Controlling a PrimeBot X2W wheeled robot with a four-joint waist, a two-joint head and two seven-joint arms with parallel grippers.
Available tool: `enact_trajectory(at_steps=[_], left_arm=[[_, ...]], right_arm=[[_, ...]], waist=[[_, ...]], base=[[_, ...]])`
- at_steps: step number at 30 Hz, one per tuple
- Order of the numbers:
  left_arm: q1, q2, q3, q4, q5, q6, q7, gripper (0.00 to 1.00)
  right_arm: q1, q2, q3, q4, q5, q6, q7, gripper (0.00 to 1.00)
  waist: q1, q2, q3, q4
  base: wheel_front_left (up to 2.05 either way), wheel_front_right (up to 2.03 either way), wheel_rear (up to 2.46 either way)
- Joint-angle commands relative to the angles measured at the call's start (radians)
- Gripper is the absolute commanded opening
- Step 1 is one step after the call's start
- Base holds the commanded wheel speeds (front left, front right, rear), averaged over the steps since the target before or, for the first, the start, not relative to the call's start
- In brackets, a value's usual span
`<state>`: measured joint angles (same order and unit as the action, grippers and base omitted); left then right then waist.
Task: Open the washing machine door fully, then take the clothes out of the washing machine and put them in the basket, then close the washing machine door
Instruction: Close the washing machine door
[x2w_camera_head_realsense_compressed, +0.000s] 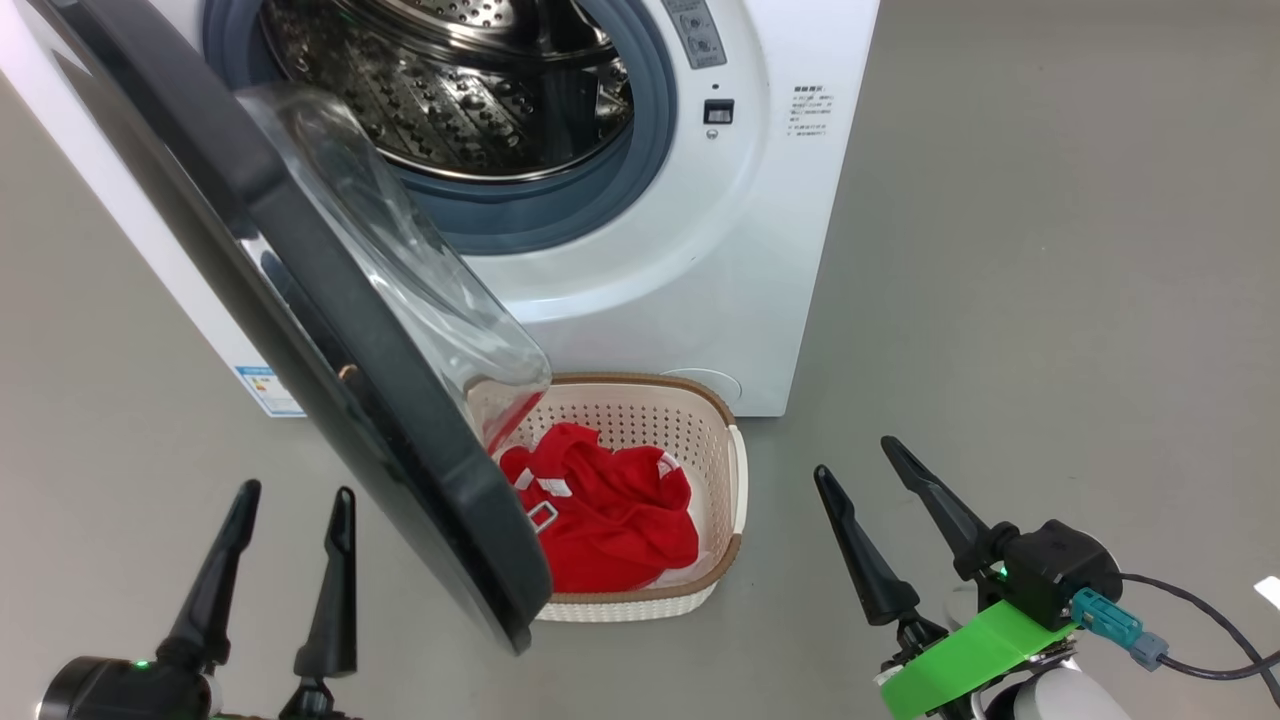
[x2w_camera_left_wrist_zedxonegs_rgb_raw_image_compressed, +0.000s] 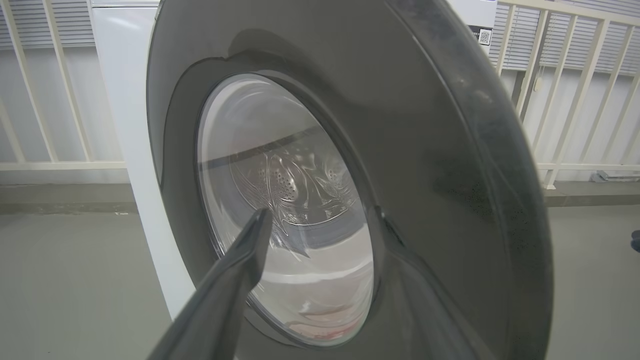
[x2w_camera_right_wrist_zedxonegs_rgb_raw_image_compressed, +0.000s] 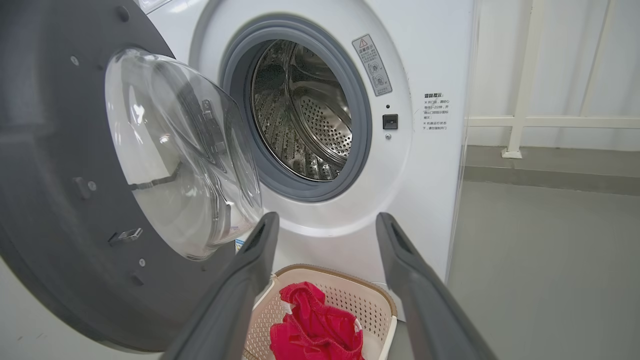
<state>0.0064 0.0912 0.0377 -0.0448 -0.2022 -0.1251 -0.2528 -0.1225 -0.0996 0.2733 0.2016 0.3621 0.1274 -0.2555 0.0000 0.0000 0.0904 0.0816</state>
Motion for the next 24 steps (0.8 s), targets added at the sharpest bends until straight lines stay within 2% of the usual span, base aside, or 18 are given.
enact_trajectory(at_steps=[1,24], left_arm=[[-0.004,0.013,0.03,-0.019,0.016,-0.005,-0.009,1.0],[0.0,-0.007,0.031,0.002,0.037,-0.005,-0.009,1.0]], right_arm=[[-0.007,0.002,0.019,-0.029,-0.003,0.003,-0.006,1.0],[-0.012,-0.005,0.021,-0.029,-0.009,0.003,-0.006,1.0]], waist=[[0.0,0.0,-0.002,0.0],[0.0,0.0,0.01,-0.003]], base=[[0.0,0.0,0.0],[0.0,0.0,0.0]])
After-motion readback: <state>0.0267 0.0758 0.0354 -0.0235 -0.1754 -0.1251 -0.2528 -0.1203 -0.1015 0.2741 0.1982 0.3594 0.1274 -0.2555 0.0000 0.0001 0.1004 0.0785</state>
